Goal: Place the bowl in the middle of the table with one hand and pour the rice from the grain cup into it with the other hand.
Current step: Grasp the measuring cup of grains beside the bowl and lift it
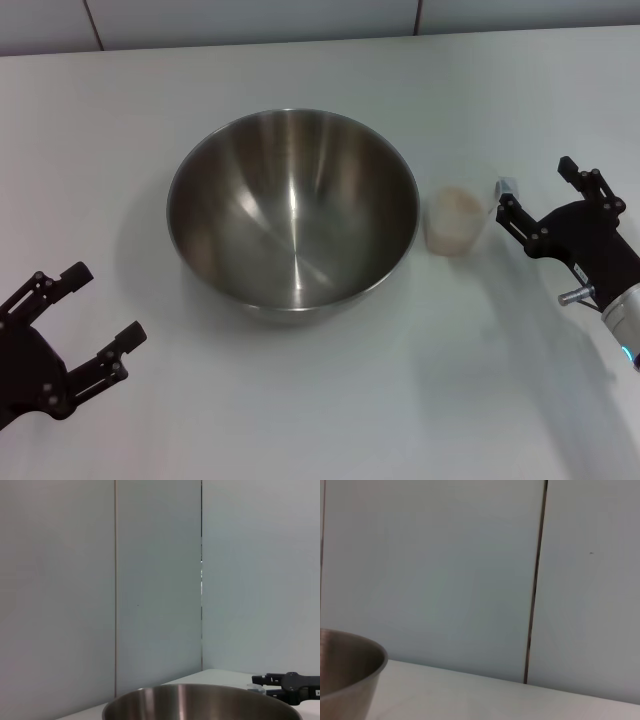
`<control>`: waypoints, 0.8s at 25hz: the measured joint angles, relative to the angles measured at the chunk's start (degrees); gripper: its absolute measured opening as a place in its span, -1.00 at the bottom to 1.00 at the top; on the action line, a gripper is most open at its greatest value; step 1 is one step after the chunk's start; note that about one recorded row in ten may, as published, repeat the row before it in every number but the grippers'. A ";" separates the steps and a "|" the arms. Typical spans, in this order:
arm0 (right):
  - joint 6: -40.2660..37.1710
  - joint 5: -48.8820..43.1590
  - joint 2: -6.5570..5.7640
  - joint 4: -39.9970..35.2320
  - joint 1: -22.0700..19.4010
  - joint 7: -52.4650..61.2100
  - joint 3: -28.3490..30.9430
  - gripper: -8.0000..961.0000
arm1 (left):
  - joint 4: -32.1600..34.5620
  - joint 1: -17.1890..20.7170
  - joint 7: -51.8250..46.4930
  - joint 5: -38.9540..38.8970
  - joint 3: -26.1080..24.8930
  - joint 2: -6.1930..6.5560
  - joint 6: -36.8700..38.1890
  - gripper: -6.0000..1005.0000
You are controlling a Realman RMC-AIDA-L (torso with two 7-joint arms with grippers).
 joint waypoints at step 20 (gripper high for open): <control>-0.01 -0.44 0.00 -0.04 1.04 2.57 0.00 -0.24 | 0.00 0.26 0.29 0.00 0.00 -0.25 -0.09 0.68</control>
